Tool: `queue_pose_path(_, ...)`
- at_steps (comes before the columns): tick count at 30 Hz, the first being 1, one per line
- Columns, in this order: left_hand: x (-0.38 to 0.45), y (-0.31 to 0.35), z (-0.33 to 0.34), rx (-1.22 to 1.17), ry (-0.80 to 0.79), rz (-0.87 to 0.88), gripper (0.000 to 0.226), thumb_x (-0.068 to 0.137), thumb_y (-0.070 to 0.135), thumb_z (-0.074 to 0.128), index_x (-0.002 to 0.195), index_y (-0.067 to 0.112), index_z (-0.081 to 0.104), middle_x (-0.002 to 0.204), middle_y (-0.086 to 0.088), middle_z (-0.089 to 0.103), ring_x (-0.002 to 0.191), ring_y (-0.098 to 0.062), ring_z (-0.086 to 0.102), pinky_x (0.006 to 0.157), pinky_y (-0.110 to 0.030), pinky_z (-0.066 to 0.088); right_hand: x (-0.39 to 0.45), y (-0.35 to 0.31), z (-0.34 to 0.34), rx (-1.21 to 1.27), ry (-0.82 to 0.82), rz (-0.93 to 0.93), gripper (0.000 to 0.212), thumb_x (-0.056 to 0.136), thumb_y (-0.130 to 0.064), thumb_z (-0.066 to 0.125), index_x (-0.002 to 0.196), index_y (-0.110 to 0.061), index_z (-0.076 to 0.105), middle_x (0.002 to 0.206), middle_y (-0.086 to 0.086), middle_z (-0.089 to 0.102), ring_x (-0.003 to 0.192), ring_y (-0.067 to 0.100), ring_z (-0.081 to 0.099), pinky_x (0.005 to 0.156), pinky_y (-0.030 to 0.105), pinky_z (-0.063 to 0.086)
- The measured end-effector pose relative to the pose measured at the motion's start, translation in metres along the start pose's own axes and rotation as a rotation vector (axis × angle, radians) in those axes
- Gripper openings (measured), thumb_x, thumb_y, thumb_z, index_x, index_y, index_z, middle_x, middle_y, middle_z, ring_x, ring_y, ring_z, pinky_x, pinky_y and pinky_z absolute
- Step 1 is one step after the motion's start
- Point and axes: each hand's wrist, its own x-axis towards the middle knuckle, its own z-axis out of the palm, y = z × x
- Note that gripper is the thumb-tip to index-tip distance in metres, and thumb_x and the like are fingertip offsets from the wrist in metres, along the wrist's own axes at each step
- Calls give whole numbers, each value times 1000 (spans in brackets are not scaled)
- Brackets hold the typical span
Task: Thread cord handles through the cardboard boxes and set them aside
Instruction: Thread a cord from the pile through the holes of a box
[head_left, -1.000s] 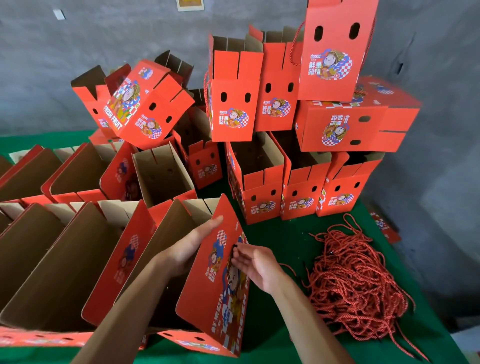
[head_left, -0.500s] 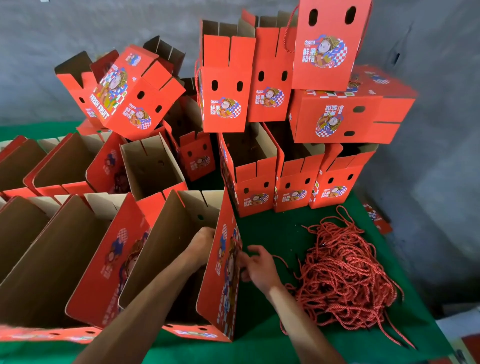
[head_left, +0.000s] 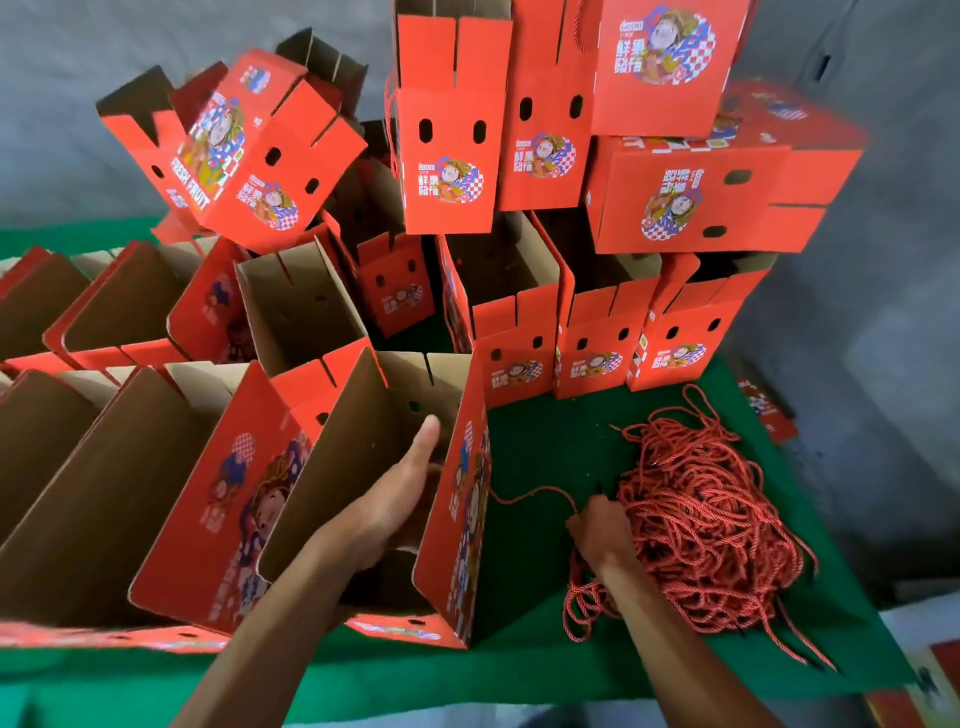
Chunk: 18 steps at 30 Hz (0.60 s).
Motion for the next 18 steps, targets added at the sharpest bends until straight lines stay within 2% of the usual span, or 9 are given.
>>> queue_pose_path(1,0,-5,-4,-7,-65,-2,85,75,97,37,123,34,66,113,0,77,104,-20,75,79,-38,61,-2,-5,-2,48,-39,7,19,90,-6,66,76,6,69,82,22,74,71,29,72,65,38,59)
queue_pose_path(3,-1,-15,-9,32,-166,-13,71,79,92,48,123,41,68,124,2,73,114,-20,71,88,-39,60,-9,-18,-3,164,-97,-8,25,91,-8,68,70,3,68,76,20,75,68,28,74,64,39,59)
queue_pose_path(5,-7,-21,-12,42,-221,7,56,88,80,54,123,39,69,128,-2,71,118,-22,69,92,-38,59,-24,-35,-3,403,-153,-34,25,93,-8,69,70,3,68,69,14,73,61,24,70,57,34,58)
queue_pose_path(7,-13,-21,-15,13,-228,40,48,90,69,60,119,32,72,125,-7,72,115,-24,70,95,-41,58,-45,-53,-2,707,-255,-52,15,93,-3,70,80,5,72,74,19,74,60,24,68,55,30,58)
queue_pose_path(9,-20,-17,-17,6,-173,65,48,85,60,62,116,24,74,119,-12,74,111,-29,71,100,-46,56,-69,-65,1,912,-353,-77,9,90,-2,74,89,7,73,84,26,74,64,28,71,59,33,61)
queue_pose_path(12,-28,-13,-19,-19,-107,33,60,76,57,57,121,19,70,118,-12,75,114,-33,69,103,-47,53,-103,-73,7,1153,-481,-116,26,86,-6,78,108,6,72,96,29,74,79,34,74,72,36,64)
queue_pose_path(14,-32,-11,-21,-29,-77,11,61,80,55,52,125,18,68,118,-11,75,114,-32,69,105,-49,51,-118,-76,11,1276,-526,-69,34,84,-5,78,116,5,71,103,30,74,88,36,75,78,36,64)
queue_pose_path(18,-39,-13,-25,-65,19,-4,52,91,51,45,123,17,67,112,-13,77,109,-34,71,105,-51,51,-133,-82,17,1380,-598,56,26,89,6,69,115,9,70,106,31,73,90,33,76,78,32,63)
